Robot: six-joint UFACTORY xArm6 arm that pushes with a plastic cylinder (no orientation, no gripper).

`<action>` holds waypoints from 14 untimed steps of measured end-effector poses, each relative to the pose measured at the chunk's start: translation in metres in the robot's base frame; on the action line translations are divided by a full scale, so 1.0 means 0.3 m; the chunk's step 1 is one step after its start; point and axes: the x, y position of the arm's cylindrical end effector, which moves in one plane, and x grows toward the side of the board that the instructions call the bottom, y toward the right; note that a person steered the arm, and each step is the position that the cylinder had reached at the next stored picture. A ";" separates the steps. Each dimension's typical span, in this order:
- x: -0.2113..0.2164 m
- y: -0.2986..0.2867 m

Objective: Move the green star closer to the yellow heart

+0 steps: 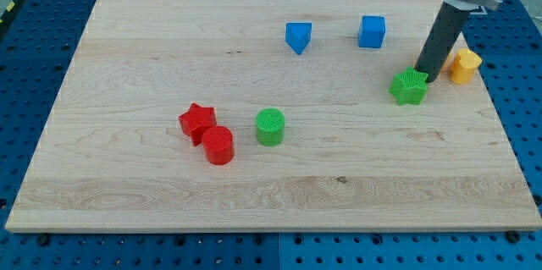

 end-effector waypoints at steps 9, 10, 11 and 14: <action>0.037 -0.110; 0.092 -0.069; 0.134 -0.026; 0.166 0.014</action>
